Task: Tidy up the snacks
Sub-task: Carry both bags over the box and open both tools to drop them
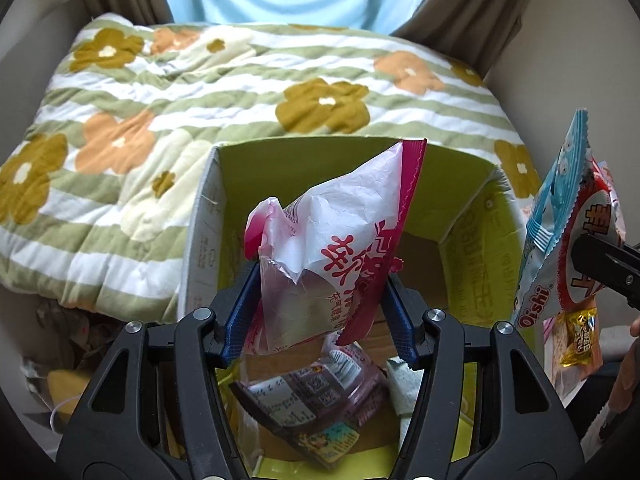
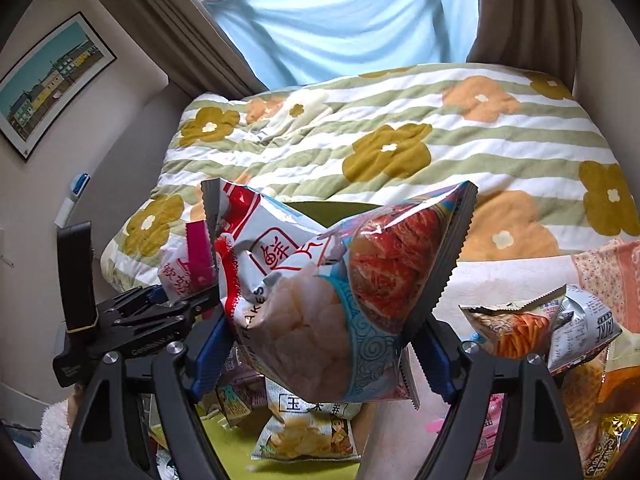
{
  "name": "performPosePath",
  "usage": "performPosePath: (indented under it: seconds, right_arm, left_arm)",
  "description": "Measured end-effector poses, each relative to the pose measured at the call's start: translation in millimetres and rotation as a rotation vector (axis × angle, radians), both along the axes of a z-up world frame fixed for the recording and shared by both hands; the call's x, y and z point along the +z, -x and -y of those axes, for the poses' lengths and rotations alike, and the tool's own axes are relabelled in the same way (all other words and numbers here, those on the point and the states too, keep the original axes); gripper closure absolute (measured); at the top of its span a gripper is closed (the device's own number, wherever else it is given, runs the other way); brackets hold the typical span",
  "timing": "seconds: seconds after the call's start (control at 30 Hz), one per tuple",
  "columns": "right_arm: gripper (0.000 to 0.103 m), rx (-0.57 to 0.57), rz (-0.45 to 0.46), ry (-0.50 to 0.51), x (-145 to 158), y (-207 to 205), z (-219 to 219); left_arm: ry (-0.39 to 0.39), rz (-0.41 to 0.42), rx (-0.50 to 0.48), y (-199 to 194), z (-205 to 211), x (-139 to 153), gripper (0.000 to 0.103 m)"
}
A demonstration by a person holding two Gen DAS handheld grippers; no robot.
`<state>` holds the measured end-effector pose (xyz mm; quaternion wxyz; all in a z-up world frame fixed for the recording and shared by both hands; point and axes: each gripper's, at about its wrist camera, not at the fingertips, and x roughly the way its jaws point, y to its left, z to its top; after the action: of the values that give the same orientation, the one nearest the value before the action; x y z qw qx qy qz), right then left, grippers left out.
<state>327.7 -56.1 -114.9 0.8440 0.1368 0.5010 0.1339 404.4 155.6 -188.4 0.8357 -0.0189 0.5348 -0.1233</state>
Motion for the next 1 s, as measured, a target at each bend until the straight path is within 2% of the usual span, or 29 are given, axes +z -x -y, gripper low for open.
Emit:
performPosePath:
  seconds: [0.03,0.1,0.13,0.17,0.23,0.4,0.53,0.77,0.93,1.0]
  right_arm:
    - [0.025,0.002,-0.003,0.004,-2,-3,0]
    - [0.025,0.012,-0.010,0.013,-5,-11,0]
    - [0.025,0.016,-0.015,0.015,-7,-14,-1]
    - [0.025,0.021,-0.018,0.016,-8,-17,-1]
    - [0.025,0.029,-0.026,0.019,-9,-23,0]
    - [0.025,0.041,-0.023,0.043,-10,-29,1]
    - [0.025,0.069,-0.034,0.053,-15,-30,-5]
    - [0.022,0.150,0.001,0.107,-15,-26,-27]
    - [0.022,0.195,0.014,0.160,-20,-24,-42]
    - [0.018,0.192,0.030,0.177,-23,-24,-46]
  left_arm:
    - [-0.001,-0.005,-0.005,-3,0,-3,0.047]
    - [-0.016,-0.007,-0.006,-6,4,-8,0.040]
    - [-0.026,-0.012,-0.002,-8,4,-9,0.031]
    - [-0.043,-0.012,0.009,-9,6,-10,0.014]
    - [-0.058,0.005,0.024,-5,6,-6,0.000]
    - [-0.078,0.019,0.035,8,2,2,0.000]
    - [-0.061,0.020,0.068,24,-6,8,0.000]
    - [-0.080,0.022,0.103,43,-12,9,0.000]
    - [-0.066,0.041,0.127,57,-18,15,0.000]
    - [-0.063,0.044,0.134,62,-23,17,0.000]
